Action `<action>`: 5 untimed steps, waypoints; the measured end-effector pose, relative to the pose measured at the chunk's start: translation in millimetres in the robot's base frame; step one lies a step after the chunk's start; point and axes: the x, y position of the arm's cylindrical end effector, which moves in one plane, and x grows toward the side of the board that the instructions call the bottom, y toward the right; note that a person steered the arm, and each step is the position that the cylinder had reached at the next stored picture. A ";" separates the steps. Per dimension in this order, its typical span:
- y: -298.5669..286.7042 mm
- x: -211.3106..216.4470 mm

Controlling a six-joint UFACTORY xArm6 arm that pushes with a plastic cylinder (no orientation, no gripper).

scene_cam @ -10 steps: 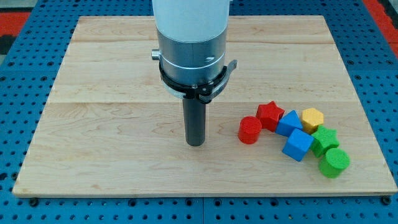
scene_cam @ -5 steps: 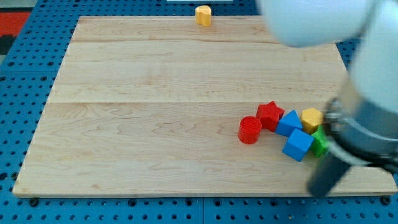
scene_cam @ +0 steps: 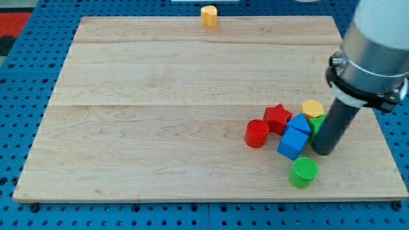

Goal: Separate the green blocks from each other

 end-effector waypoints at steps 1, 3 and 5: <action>-34.5 -3.8; 115.1 26.6; -3.9 -63.8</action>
